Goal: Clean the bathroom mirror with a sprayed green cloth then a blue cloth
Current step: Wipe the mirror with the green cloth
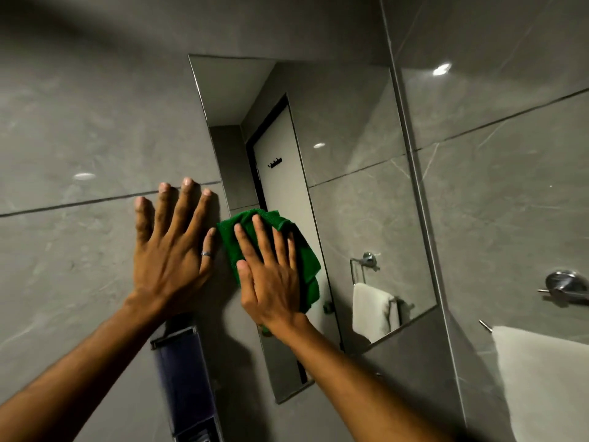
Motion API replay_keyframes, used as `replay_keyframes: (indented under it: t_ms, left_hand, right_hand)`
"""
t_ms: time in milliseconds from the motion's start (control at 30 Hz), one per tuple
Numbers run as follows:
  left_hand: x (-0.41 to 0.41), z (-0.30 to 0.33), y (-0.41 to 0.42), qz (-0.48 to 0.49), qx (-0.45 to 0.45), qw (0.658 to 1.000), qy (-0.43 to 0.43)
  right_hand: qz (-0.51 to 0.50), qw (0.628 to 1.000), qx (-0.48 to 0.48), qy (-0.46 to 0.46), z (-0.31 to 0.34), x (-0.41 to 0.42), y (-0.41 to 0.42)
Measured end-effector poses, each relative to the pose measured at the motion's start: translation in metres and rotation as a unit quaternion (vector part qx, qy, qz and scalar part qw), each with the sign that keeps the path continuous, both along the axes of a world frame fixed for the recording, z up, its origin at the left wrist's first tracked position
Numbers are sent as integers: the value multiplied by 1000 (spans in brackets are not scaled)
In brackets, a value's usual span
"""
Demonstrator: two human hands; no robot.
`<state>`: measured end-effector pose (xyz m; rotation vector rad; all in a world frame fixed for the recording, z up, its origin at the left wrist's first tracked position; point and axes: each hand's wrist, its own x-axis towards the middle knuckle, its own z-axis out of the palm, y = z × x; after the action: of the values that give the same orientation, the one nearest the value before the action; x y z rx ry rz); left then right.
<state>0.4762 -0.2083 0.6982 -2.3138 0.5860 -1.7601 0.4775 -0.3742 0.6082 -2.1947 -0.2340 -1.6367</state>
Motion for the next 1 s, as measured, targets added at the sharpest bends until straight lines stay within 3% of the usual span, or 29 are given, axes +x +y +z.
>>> replay_keyframes:
  t_ms: [167, 433, 733, 867, 1000]
  left_hand:
    - [-1, 58, 7, 7, 12, 1000, 0]
    - [6, 106, 1, 19, 6, 999, -40]
    - [10, 105, 2, 31, 12, 997, -64]
    - [8, 105, 0, 34, 3, 998, -56]
    - [6, 105, -5, 28, -1, 998, -54]
  right_hand:
    - [-37, 998, -42, -31, 41, 7, -37]
    - [-60, 996, 14, -58, 96, 33, -152]
    - [-91, 971, 218, -28, 104, 46, -294]
    - [-88, 971, 221, -28, 105, 45, -277]
    - [-76, 989, 120, -50, 113, 36, -196]
